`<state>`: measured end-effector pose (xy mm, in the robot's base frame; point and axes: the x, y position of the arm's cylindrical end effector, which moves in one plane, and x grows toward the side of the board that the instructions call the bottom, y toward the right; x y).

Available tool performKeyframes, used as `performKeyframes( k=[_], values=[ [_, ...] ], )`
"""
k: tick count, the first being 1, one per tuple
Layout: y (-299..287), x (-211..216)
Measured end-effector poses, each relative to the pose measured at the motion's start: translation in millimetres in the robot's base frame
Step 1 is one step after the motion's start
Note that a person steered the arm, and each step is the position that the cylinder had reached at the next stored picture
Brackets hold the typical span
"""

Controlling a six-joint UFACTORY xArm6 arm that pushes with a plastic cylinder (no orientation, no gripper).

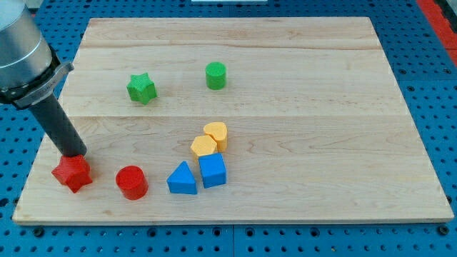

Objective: Separate the yellow hexagon and yellow heart

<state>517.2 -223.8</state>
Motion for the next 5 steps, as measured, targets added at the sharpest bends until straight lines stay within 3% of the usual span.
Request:
performKeyframes(
  k=[5],
  values=[
    [208.2,-6.9]
  ],
)
